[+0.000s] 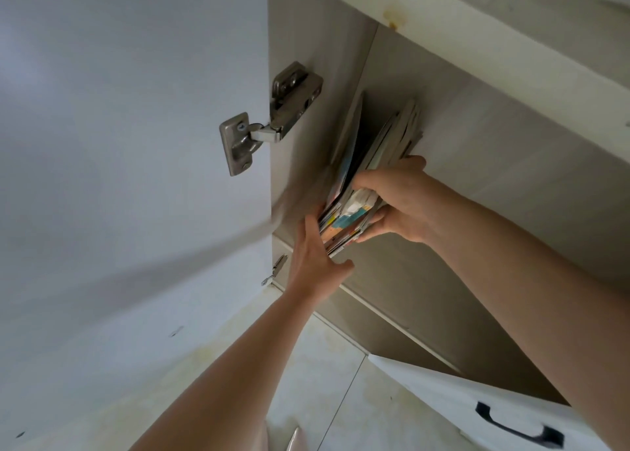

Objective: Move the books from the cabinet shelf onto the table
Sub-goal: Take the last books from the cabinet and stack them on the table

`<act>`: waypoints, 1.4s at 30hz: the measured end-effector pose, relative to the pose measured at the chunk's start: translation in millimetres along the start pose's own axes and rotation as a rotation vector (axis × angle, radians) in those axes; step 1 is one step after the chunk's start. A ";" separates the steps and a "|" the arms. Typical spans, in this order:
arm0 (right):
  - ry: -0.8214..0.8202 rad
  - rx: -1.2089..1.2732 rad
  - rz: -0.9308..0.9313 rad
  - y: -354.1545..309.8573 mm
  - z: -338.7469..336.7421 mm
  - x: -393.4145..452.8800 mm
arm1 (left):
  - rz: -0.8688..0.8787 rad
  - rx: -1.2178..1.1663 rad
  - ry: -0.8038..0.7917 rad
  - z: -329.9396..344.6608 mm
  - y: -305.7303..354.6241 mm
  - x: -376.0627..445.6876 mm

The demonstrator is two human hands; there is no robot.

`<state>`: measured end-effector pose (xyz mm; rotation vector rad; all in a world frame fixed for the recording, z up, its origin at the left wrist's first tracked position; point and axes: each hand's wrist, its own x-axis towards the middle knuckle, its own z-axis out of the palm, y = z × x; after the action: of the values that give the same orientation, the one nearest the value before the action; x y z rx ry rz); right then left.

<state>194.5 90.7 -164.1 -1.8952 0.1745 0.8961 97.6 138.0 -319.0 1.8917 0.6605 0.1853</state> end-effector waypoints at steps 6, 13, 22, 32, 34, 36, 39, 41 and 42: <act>0.045 0.035 -0.006 9.0 -4.0 -0.4 | 0.125 0.025 0.246 14.3 11.1 9.2; -0.056 -0.007 0.046 10.9 -10.3 -26.6 | 0.263 0.106 0.280 1.0 3.7 -16.7; -0.124 -0.123 0.024 55.9 0.2 -75.3 | 0.293 0.166 0.175 -38.7 -28.0 -67.4; -0.244 0.225 0.073 93.7 -51.4 -60.6 | 0.320 0.203 0.140 -57.3 -43.9 -60.1; -0.274 0.191 0.068 100.7 -58.2 -46.2 | 0.332 0.198 0.132 -59.5 -44.7 -58.7; -0.265 0.129 0.029 104.8 -61.3 -32.2 | 0.326 0.197 0.123 -59.2 -44.2 -57.8; -0.242 0.004 -0.038 105.7 -65.3 -11.6 | 0.305 0.186 0.106 -58.8 -44.9 -58.0; -0.216 -0.176 -0.117 102.0 -66.3 -0.5 | 0.290 0.160 0.083 -60.4 -44.2 -57.1; -0.188 -0.276 -0.165 99.6 -66.7 5.5 | 0.296 0.153 0.069 -61.2 -44.2 -55.7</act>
<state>184.5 -12.7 -224.0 -2.0280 -0.2274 1.0186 9.7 170.3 -323.5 2.1341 0.4481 0.4006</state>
